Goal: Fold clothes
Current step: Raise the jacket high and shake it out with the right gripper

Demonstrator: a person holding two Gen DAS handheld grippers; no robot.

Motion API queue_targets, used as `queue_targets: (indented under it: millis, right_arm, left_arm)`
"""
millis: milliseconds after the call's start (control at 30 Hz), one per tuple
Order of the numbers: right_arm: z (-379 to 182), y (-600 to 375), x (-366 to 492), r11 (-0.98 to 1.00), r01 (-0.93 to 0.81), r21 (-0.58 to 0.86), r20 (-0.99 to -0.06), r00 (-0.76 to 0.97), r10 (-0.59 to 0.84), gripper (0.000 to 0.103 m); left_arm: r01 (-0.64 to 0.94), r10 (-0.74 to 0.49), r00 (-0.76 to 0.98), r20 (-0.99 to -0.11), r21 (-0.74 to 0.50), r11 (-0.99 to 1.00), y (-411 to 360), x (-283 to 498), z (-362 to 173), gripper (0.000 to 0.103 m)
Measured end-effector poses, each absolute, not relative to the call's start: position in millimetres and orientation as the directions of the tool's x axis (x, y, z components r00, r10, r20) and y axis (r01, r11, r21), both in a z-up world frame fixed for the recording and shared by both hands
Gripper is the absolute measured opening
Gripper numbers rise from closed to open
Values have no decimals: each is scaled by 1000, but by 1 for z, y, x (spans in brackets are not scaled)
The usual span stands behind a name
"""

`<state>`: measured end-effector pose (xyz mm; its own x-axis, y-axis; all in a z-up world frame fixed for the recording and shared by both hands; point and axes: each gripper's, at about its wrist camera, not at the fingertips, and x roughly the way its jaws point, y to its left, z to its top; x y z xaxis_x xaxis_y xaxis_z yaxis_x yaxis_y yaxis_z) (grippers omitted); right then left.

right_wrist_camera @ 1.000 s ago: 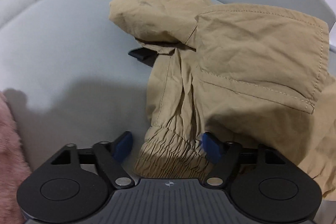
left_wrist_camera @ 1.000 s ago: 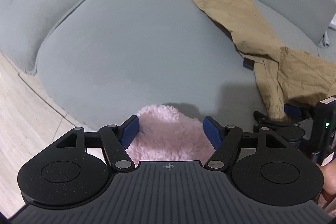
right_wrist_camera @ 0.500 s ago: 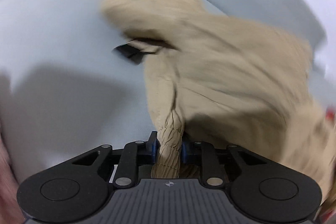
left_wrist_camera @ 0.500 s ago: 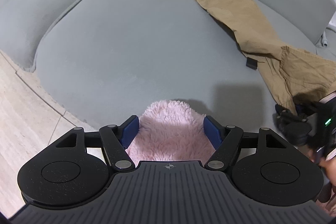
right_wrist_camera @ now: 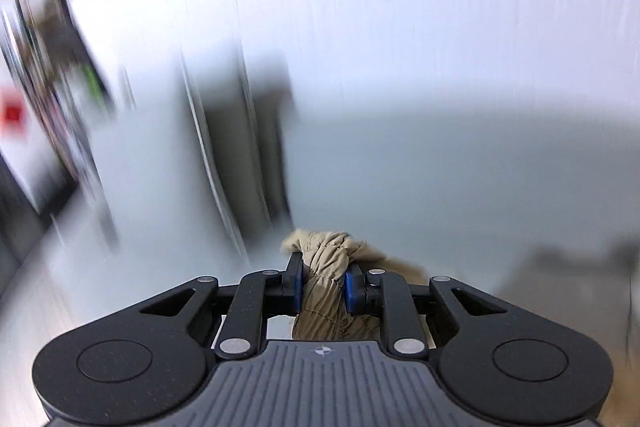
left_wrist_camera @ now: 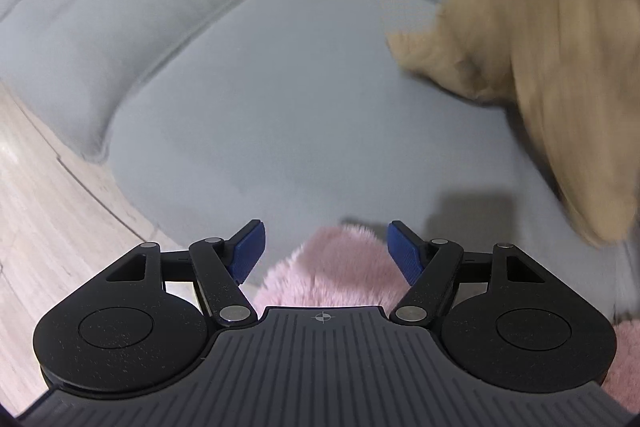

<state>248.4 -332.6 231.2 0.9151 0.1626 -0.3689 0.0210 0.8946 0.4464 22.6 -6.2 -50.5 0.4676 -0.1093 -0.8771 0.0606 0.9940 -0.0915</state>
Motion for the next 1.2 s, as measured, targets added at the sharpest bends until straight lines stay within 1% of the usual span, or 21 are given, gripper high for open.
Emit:
queue_targets:
  millis: [67,133,167,233,300,333,467,567,600,633,700,800,867,967,1033,1133,1200]
  right_arm:
    - [290,-367,215,881,-21,473,-180,976,120,20]
    - [313,-394,184,898,-12,439,-94,994,60,20]
    - [313,-412,171,891,8,453,-83,996,33,20]
    - [293,-442,145,854,34,520,-114,993,31,20]
    - [256,-456,122,836,45,547,-171,984,58,21]
    - [217,-460,104,841,50,538,-228,970,88,21]
    - [80,-421,35,907,80,413,-445,887,124,21]
    - [-22,-392,2,925,141,354,-611,783,115,21]
    - [-25,-392,-4,930,156,332,-643,759,103,21]
    - [-50,-383,-13,942,190,275,-711,700,66,21]
    - [-79,-378,-27,942,234,240,-788,614,48,21]
    - [-112,-373,-56,922,291,255,-824,564,50,23]
    - [-118,-371,-73,890,334,311,-811,581,65,24]
    - [-136,-383,-92,810,393,436,-774,623,115,25]
    - [-143,-397,-106,731,428,531,-737,659,150,25]
    - [-153,-415,-124,579,460,673,-664,720,201,26]
    - [-152,-427,-127,538,461,706,-643,735,214,26]
  left_arm:
    - [66,-114,483,-868,-94,993,-11,21,-42,73]
    - [80,-125,488,-864,-98,992,-18,19,-37,73]
    - [93,-129,490,-862,-95,991,-23,18,-36,73]
    - [118,-139,493,-859,-92,989,-32,17,-34,73]
    - [150,-155,488,-859,-92,984,-42,16,-33,73]
    - [160,-159,481,-862,-92,983,-47,14,-34,73]
    - [185,-165,447,-879,-90,979,-63,5,-41,73]
    - [191,-146,424,-894,-69,979,-70,-2,-49,73]
    - [201,-143,416,-898,-63,978,-73,-5,-51,73]
    - [212,-140,408,-902,-56,976,-77,-8,-53,73]
    - [241,-140,396,-908,-45,969,-86,-13,-56,73]
    - [306,-152,378,-913,-32,952,-105,-19,-59,73]
    - [382,-190,368,-910,-39,923,-128,-23,-57,73]
    - [521,-262,355,-898,-43,853,-180,-29,-46,73]
    - [638,-324,343,-882,-35,769,-227,-37,-35,73]
    - [752,-365,312,-877,-7,659,-289,-51,-27,73]
    - [798,-364,292,-884,15,603,-326,-61,-22,73]
